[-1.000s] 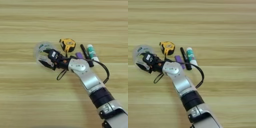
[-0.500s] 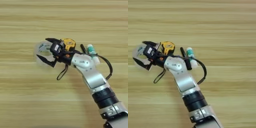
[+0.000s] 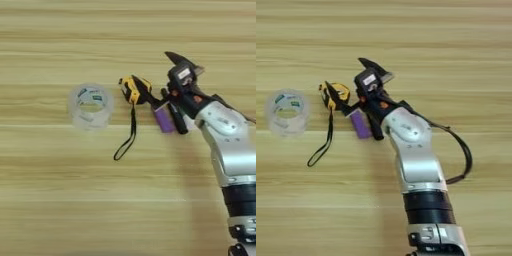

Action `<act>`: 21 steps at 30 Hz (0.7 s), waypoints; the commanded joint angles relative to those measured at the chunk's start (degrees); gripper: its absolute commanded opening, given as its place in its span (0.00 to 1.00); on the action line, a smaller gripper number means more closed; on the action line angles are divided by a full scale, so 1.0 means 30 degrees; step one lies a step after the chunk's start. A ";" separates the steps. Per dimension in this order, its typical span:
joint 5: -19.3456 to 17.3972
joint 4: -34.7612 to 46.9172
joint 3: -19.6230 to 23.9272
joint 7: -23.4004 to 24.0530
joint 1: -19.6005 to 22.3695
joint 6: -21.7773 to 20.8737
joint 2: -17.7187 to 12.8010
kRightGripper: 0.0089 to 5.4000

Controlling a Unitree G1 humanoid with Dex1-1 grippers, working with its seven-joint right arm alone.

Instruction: Move the objects on the table

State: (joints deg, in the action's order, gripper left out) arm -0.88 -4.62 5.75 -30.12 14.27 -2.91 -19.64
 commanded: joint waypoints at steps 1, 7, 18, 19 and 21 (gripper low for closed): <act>-0.0505 -0.1139 0.1435 0.1310 0.0876 -0.1192 -0.0630 1.00; -0.0495 -0.6297 0.3002 0.4066 0.1122 -0.3475 -0.0324 1.00; -0.0037 -1.3464 0.2960 0.6278 0.2686 -0.6391 -0.0310 1.00; -0.0052 -1.3611 0.2907 0.6295 0.2731 -0.6531 -0.0298 1.00; -0.0089 -1.3812 0.2818 0.6283 0.2792 -0.6708 -0.0283 1.00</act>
State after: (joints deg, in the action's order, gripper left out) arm -1.08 -47.34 14.58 -11.77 19.02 -21.93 -19.01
